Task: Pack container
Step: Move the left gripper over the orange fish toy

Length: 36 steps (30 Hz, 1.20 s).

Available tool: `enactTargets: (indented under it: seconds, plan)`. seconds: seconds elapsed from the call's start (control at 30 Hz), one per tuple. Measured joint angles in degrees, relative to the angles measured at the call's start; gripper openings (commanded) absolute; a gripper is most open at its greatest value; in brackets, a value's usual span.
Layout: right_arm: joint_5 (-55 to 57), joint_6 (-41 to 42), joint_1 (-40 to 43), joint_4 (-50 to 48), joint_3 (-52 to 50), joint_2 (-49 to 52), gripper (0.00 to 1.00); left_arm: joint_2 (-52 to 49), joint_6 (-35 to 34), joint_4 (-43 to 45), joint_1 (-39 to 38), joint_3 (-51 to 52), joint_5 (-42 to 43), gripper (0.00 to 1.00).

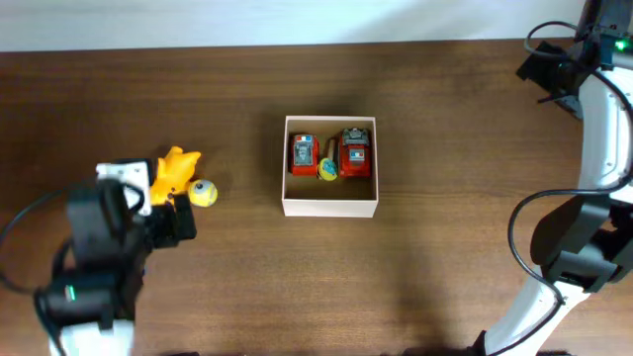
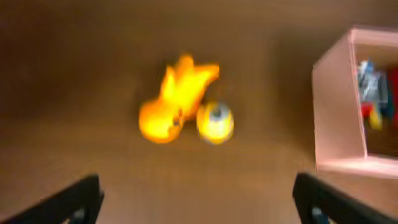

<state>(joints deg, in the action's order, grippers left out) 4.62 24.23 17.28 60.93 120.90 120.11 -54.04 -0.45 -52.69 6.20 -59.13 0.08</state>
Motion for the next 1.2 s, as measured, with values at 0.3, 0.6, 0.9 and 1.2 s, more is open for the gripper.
enactTargets:
  seconds: [0.3, 0.6, 0.9, 1.2]
  plan:
    - [-0.04, 0.02, 0.0, 0.0, 0.0, 0.0, 0.99, -13.27, 0.0, -9.7, 0.11, -6.05, 10.64, 0.99]
    - [-0.02, 0.02, 0.0, -0.02, 0.0, 0.0, 0.99, -19.37, -0.02, -5.46, 0.11, -6.14, 18.95, 0.99]
    - [-0.02, 0.02, 0.0, -0.02, 0.0, 0.0, 0.99, -29.46, -11.82, 12.94, 0.0, -6.51, 16.24, 0.99]
    - [-0.04, 0.02, 0.0, 0.0, 0.0, 0.0, 0.99, -43.08, -23.76, 17.55, -0.98, -6.58, 8.04, 0.99]
